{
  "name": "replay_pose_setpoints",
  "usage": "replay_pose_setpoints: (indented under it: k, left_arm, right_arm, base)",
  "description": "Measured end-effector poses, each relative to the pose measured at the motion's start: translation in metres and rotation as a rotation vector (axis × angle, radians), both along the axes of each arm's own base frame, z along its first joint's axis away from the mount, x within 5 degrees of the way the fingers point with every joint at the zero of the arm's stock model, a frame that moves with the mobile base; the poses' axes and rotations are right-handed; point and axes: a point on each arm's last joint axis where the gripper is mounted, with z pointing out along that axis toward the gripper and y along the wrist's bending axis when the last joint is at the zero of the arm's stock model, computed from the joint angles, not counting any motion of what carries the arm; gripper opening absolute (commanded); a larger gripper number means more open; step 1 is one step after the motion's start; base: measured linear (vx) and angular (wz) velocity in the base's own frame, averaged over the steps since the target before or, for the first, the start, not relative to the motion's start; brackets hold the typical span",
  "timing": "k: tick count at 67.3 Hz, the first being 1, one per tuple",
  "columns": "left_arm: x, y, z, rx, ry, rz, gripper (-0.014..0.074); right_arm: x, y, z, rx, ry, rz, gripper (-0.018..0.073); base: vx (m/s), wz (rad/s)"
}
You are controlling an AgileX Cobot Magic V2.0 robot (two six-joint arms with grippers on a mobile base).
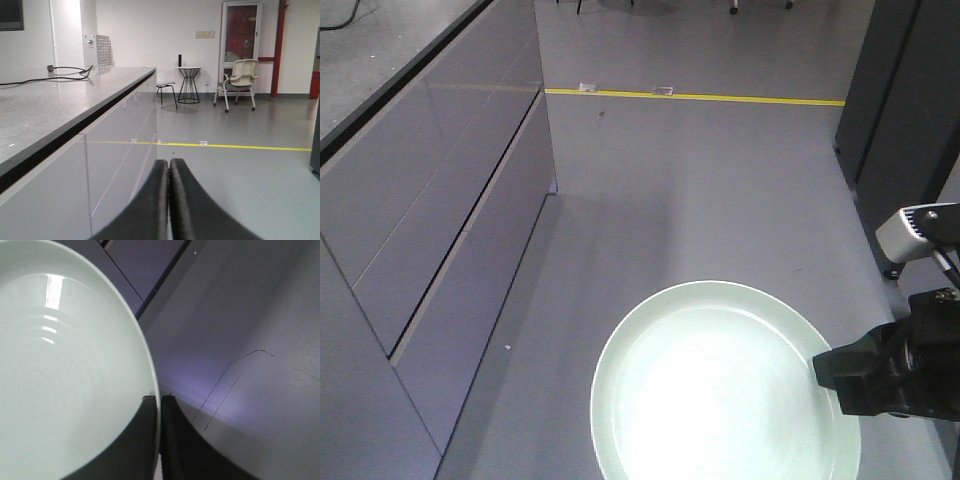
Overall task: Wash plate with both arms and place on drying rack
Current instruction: 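Drive along the aisle carrying the plate in the right gripper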
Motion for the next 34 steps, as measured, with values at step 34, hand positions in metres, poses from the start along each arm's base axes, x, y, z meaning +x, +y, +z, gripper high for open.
replay_pose_setpoints:
  k: [34]
  left_arm:
    - [0.0, 0.0, 0.0, 0.0, 0.0, 0.0, -0.0006]
  right_arm:
    - [0.0, 0.0, 0.0, 0.0, 0.0, 0.0, -0.0004]
  base:
    - [0.14, -0.12]
